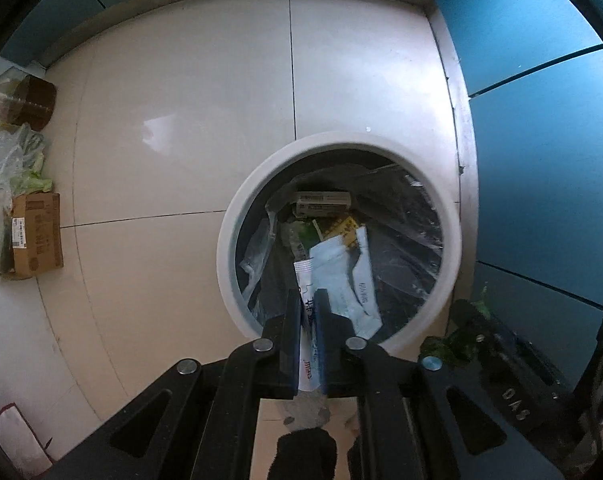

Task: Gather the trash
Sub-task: 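Carry the wrapper and pepper stem over the white bin, then open both tools to drop the wrapper and pepper stem into the bin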

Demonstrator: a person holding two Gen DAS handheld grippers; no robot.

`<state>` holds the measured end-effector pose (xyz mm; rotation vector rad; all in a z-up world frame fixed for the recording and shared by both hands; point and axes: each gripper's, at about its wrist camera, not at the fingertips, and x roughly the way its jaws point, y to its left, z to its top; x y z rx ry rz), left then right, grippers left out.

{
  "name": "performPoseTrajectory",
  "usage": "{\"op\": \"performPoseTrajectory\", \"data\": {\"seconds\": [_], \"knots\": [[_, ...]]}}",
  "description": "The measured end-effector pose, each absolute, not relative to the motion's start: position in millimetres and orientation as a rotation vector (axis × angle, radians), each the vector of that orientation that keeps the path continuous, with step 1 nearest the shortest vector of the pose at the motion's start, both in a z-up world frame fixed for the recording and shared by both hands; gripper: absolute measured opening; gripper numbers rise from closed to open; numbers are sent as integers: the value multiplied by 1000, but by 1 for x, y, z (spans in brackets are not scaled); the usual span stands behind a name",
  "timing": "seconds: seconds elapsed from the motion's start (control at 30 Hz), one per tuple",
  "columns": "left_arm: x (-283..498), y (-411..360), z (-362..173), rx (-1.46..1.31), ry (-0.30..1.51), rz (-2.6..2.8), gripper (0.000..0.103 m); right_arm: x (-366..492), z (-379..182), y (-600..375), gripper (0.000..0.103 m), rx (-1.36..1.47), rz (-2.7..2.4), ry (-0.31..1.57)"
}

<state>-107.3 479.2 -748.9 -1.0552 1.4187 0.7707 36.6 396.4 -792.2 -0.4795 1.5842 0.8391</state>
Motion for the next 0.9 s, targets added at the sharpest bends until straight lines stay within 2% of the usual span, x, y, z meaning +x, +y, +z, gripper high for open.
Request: {"op": "performPoseTrajectory", "data": {"seconds": [0.1,0.13,0.17,0.2,0.23,0.3,0.37,0.43,0.6,0.9], "knots": [[-107,478,-755,-1048,1439,767,13,29,-814,400,34,-523,824,1617],[-107,478,-757,-1042,1441,773,18,26,-819,399,40,-531,824,1631],[-110,478,-753,-1032,1447,789,22,25,-821,398,54,-539,825,1634],[-112,479,-750,-1026,1448,801,37,23,-819,397,68,-551,828,1626],[-113,480,-747,-1018,1443,807,58,21,-816,396,72,-565,833,1614],[-120,481,-734,-985,1432,850,81,18,-807,395,84,-605,841,1587],[-126,481,-715,-948,1415,889,84,15,-791,392,97,-629,847,1568],[-131,478,-696,-919,1411,916,102,12,-772,389,102,-656,849,1536],[-140,464,-639,-845,1385,983,103,6,-710,379,103,-691,865,1471],[-165,421,-500,-795,1320,1075,103,-9,-557,358,103,-708,927,1373]]}}
